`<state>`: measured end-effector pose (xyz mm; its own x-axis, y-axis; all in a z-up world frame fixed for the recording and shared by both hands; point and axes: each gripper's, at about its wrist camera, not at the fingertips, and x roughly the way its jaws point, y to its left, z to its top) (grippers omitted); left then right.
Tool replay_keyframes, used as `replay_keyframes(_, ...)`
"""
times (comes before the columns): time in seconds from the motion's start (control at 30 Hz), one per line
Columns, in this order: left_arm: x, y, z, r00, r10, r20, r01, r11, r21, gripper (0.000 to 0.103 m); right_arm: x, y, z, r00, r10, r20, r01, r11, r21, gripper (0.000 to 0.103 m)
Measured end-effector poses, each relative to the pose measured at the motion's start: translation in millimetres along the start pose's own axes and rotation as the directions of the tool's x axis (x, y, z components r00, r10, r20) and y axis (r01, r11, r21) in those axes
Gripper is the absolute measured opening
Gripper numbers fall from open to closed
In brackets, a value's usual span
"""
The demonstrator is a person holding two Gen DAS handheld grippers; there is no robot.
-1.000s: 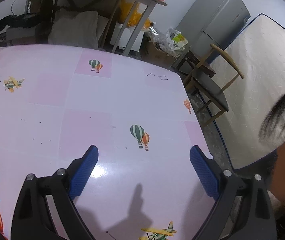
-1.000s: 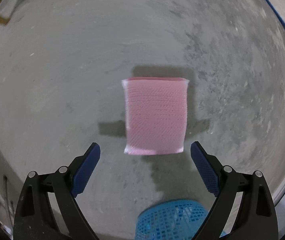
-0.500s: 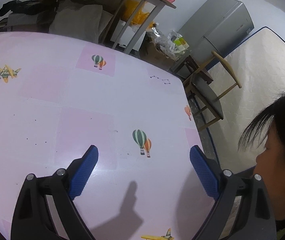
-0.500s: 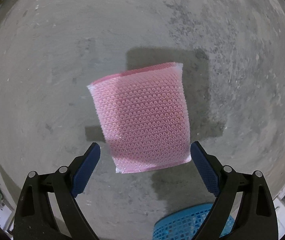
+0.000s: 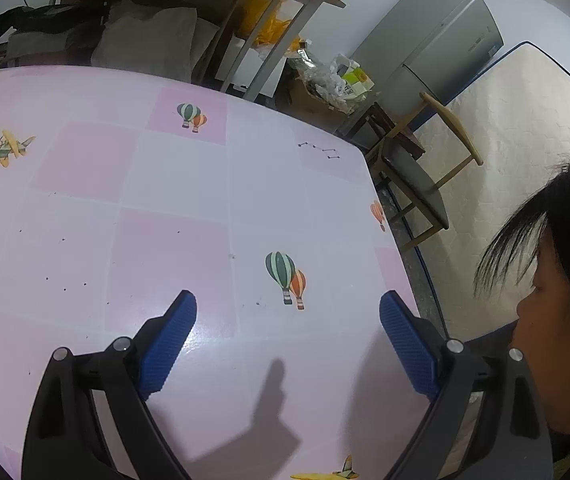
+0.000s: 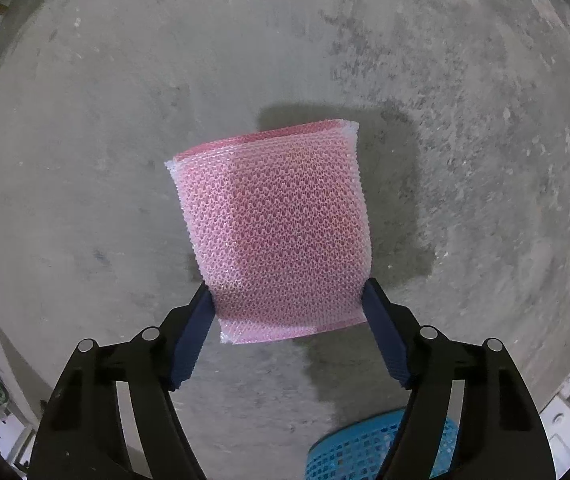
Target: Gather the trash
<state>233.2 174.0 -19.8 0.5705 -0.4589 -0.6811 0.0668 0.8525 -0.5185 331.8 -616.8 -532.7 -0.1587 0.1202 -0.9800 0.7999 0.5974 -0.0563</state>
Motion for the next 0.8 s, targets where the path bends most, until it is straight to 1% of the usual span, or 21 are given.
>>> replay_keyframes(0.07,-1.8,-0.2,0.3,1.000,-0.007,0.008,0.007,1.000,0.009,0.091,-14.9,-6.3,-5.5,0.999,0.026,0.024,-0.027,1.000,0.015,0.069)
replay_keyframes(0.13,-2.8,-1.6,1.5,1.000,-0.013,0.019,0.013,1.000,0.019,0.091,-39.2,-10.3,-14.0,0.996,0.064,0.057,-0.065,0.998,0.020,0.069)
replay_keyframes(0.17,-3.6,-2.3,1.8,0.999,-0.024,0.026,0.024,0.999,0.025,0.091,-51.6,-10.9,-17.8,0.994,0.087,0.073,-0.088,0.996,0.007,0.069)
replay_keyframes(0.23,-4.7,-3.1,2.4,0.999,-0.041,0.034,0.040,0.999,0.033,0.091,-89.7,-8.7,-33.6,0.983,0.138,0.123,-0.128,0.988,-0.086,0.069)
replay_keyframes(0.27,-6.1,-4.0,1.8,0.998,-0.046,0.040,0.045,0.998,0.040,0.091,-113.8,-9.0,-47.8,0.974,0.171,0.149,-0.150,0.978,-0.145,0.069)
replay_keyframes(0.33,-9.4,-5.8,-0.9,0.998,-0.052,0.047,0.050,0.997,0.055,0.091,-163.2,-13.9,-87.7,0.953,0.218,0.209,-0.158,0.950,-0.270,0.069)
replay_keyframes(0.4,-11.6,-7.0,-2.2,0.997,-0.056,0.051,0.053,0.997,0.060,0.091,-201.1,-17.2,-124.5,0.935,0.259,0.241,-0.161,0.918,-0.363,0.069)
replay_keyframes(0.47,-16.0,-5.8,-4.2,0.996,-0.077,0.055,0.074,0.996,0.049,0.091,-235.6,-26.0,-176.5,0.928,0.278,0.248,-0.144,0.882,-0.448,0.070)
replay_keyframes(0.5,-19.9,-4.9,-5.7,0.994,-0.088,0.060,0.086,0.995,0.042,0.091,-245.0,-39.6,-206.9,0.927,0.284,0.244,-0.139,0.866,-0.479,0.070)
replay_keyframes(0.57,-27.0,-4.3,-8.4,0.993,-0.097,0.073,0.095,0.995,0.038,0.091,-249.2,-51.8,-239.0,0.934,0.276,0.229,-0.137,0.865,-0.482,0.071)
replay_keyframes(0.6,-30.2,-4.5,-9.6,0.992,-0.097,0.079,0.095,0.995,0.038,0.091,-252.5,-55.9,-248.9,0.941,0.264,0.212,-0.138,0.871,-0.471,0.071)
replay_keyframes(0.63,-36.0,-5.2,-11.7,0.991,-0.099,0.087,0.096,0.995,0.040,0.091,-243.4,-74.5,-265.8,0.951,0.237,0.198,-0.128,0.885,-0.447,0.071)
replay_keyframes(0.67,-41.1,-6.1,-13.9,0.991,-0.100,0.092,0.096,0.994,0.044,0.091,-244.1,-70.4,-266.9,0.956,0.222,0.191,-0.122,0.894,-0.431,0.072)
replay_keyframes(0.7,-46.7,-6.7,-16.3,0.991,-0.097,0.096,0.093,0.995,0.047,0.091,-229.3,-84.8,-276.4,0.966,0.198,0.167,-0.116,0.907,-0.405,0.072)
replay_keyframes(0.77,-56.3,-8.3,-21.5,0.991,-0.086,0.099,0.081,0.995,0.055,0.091,-216.6,-92.4,-287.1,0.978,0.159,0.136,-0.101,0.927,-0.361,0.072)
replay_keyframes(0.8,-60.2,-9.4,-24.1,0.992,-0.081,0.101,0.075,0.995,0.059,0.091,-208.6,-96.2,-291.0,0.981,0.150,0.127,-0.096,0.931,-0.353,0.073)
